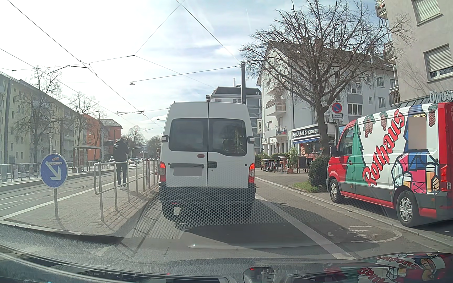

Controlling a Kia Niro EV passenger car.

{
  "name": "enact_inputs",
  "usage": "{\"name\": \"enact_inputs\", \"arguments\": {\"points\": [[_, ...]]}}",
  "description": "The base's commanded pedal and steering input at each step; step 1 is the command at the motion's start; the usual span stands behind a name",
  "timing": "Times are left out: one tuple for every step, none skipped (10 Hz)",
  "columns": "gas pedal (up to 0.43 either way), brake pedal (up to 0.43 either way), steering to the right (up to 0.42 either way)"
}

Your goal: Follow the waypoints while adhering to traffic rules and regulations

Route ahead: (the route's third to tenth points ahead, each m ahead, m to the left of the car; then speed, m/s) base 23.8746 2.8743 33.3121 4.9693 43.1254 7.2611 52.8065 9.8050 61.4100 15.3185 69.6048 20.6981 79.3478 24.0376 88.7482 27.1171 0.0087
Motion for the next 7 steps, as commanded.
{"name": "enact_inputs", "arguments": {"points": [[0.0,0.244,-0.049],[0.0,0.232,-0.048],[0.0,0.244,-0.048],[0.0,0.238,-0.048],[0.0,0.238,-0.048],[0.0,0.238,-0.048],[0.0,0.244,-0.048]]}}
